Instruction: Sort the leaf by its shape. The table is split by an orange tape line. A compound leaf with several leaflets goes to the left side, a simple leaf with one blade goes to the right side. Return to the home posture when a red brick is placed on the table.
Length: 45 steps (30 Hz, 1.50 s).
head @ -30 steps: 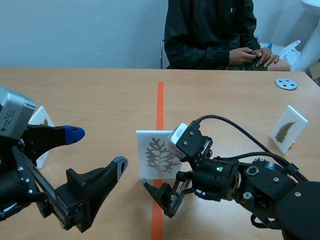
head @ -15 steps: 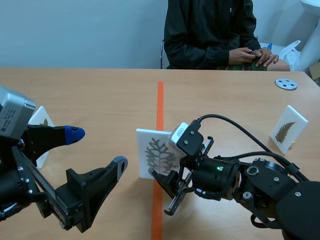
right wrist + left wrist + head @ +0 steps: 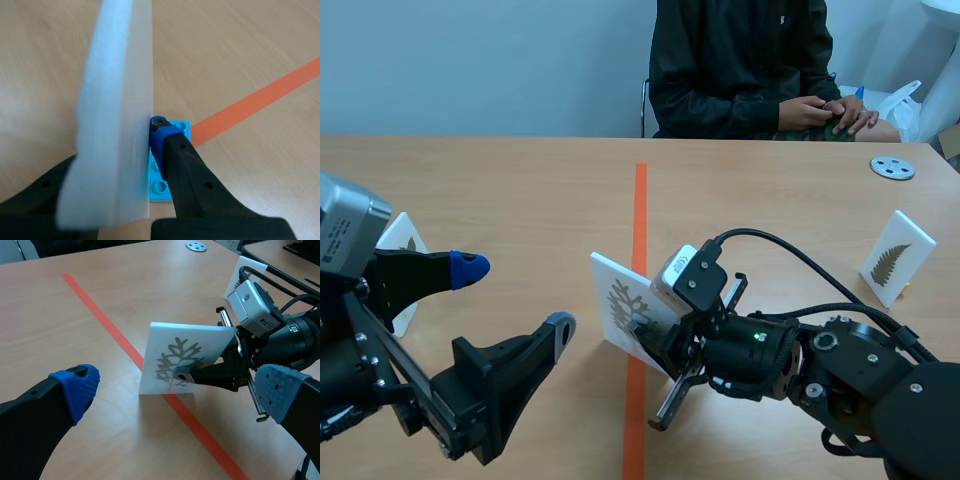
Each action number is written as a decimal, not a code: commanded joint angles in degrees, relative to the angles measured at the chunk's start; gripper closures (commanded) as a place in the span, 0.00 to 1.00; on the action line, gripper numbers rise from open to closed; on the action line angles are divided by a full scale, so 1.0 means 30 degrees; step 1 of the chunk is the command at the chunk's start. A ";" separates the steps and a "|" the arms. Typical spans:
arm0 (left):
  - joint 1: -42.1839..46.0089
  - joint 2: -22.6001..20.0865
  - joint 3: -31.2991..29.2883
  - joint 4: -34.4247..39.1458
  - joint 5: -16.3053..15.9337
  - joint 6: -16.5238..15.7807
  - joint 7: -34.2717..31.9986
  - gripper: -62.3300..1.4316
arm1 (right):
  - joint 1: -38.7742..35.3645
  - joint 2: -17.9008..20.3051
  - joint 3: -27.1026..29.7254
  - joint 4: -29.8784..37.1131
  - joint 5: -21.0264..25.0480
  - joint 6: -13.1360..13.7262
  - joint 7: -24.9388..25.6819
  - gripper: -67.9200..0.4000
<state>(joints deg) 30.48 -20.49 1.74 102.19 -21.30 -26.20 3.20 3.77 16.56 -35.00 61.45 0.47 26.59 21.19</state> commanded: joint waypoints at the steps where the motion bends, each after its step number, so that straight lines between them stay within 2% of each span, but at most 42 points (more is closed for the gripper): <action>1: -0.0051 -0.0058 -0.0124 0.0066 -0.0182 -0.0029 -0.0255 0.00 | 0.0233 0.0095 0.0146 0.0328 0.0240 0.0000 0.0357 0.98; 7: -0.0051 -0.0058 -0.0124 0.0066 -0.0182 -0.0029 -0.0255 0.00 | 0.0233 0.0095 0.0415 0.0342 0.0255 0.0000 0.0867 0.98; 13: -0.0051 -0.0058 -0.0124 0.0066 -0.0182 -0.0029 -0.0255 0.00 | 0.0226 0.0095 0.1778 0.0503 0.0262 0.0029 0.0918 0.98; 17: -0.0051 -0.0058 -0.0124 0.0066 -0.0182 -0.0029 -0.0255 0.00 | 0.0219 0.0095 0.3133 0.0539 0.0277 0.0605 0.0918 0.98; 23: -0.0051 -0.0058 -0.0124 0.0066 -0.0182 -0.0029 -0.0255 0.00 | -0.0153 0.0095 0.5821 0.1122 0.0648 0.2127 0.0911 0.98; 25: -0.0051 -0.0058 -0.0124 0.0058 -0.0182 -0.0029 -0.0255 0.00 | -0.0648 0.0095 0.6885 0.1610 0.1122 0.2375 0.0903 0.98; 34: -0.0051 -0.0058 -0.0124 0.0044 -0.0182 -0.0029 -0.0255 0.00 | -0.3140 0.0102 1.1519 0.2616 0.3249 0.4626 0.0758 0.98; 40: -0.0051 -0.0058 -0.0124 0.0044 -0.0182 -0.0029 -0.0262 0.00 | -0.4211 0.0153 1.4440 0.2645 0.3432 0.4656 0.0685 0.98; 45: -0.0058 -0.0051 -0.0124 0.0044 -0.0182 -0.0029 -0.0262 0.00 | -0.4328 0.0153 1.6094 0.2623 0.3424 0.4408 -0.0291 0.98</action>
<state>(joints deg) 30.48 -20.49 1.74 102.19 -21.30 -26.20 3.20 -10.35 16.53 13.61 68.27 9.74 39.77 19.44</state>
